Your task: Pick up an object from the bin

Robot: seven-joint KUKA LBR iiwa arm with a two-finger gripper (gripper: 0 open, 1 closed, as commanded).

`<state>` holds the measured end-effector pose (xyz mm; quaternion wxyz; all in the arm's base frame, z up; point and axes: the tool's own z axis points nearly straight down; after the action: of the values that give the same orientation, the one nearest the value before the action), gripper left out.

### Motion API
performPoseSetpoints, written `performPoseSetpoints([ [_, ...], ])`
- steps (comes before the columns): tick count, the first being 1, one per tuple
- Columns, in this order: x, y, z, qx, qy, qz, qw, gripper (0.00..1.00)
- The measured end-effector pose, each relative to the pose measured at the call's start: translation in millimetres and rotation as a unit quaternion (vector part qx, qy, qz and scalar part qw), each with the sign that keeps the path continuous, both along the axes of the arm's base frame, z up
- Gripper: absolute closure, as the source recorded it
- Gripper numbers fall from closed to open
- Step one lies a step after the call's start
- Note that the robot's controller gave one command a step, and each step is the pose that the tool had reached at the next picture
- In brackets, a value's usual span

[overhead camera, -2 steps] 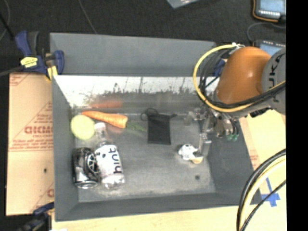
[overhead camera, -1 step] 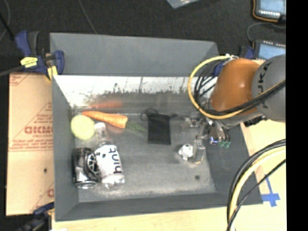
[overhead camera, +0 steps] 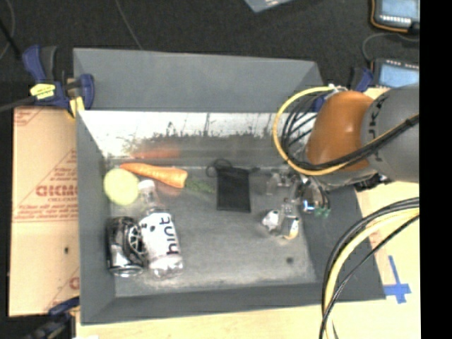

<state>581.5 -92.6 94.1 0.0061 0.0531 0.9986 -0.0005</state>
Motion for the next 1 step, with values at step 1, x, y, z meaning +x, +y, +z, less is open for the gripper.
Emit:
performPoseSetpoints([
  [1,-8.6,11.0,-15.3,-0.001,0.0007,0.014,0.9999,0.0],
])
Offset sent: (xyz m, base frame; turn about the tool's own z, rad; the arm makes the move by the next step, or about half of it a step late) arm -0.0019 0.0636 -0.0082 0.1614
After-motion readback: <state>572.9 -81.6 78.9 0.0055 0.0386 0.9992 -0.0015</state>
